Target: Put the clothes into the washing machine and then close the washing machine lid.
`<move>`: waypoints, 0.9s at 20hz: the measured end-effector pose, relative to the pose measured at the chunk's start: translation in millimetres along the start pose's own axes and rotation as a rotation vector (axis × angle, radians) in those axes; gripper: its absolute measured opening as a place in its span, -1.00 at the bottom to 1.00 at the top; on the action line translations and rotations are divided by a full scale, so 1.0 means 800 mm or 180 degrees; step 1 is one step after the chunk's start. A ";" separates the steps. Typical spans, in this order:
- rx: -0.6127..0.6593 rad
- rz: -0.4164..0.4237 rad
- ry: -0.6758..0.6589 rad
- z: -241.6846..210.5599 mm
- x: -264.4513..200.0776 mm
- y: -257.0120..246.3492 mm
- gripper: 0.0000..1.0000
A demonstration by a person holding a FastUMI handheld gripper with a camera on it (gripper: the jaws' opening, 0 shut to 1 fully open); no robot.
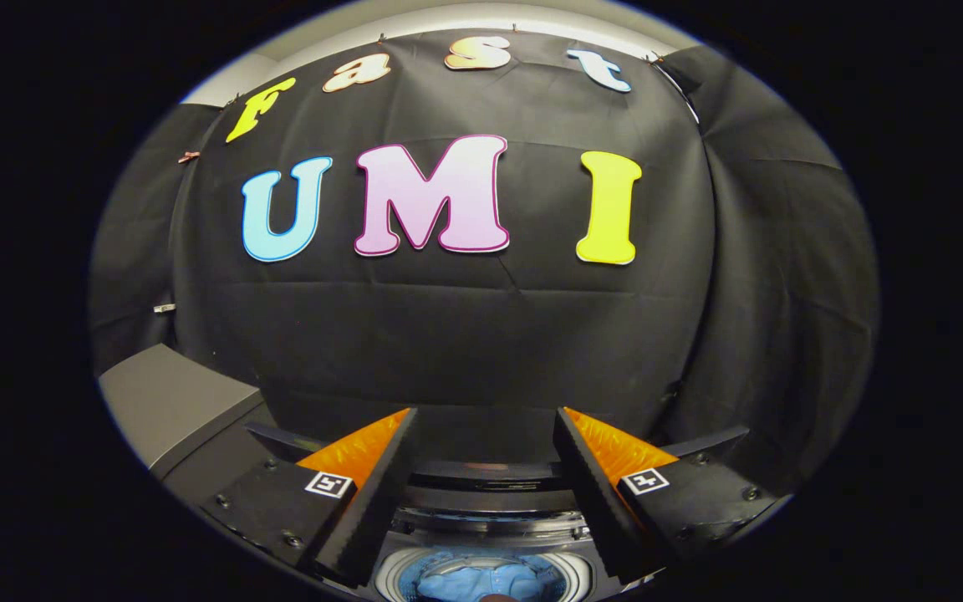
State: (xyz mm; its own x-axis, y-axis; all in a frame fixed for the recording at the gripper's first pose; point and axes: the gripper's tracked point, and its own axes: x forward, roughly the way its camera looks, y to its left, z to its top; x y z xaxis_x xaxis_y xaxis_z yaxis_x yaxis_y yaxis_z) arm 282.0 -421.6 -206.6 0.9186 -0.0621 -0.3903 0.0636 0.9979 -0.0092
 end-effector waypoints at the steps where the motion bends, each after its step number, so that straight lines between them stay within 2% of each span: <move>1: -0.0010 0.0001 -0.0005 0.000 -0.001 0.001 1.00; 18: 0.0000 0.0063 0.0106 -0.009 -0.018 0.004 1.00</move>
State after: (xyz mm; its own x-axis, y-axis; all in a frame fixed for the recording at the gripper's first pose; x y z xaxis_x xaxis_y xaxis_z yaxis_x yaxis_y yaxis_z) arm 265.8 -417.6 -207.8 0.9062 -0.0417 -0.4208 0.0454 0.9990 -0.0012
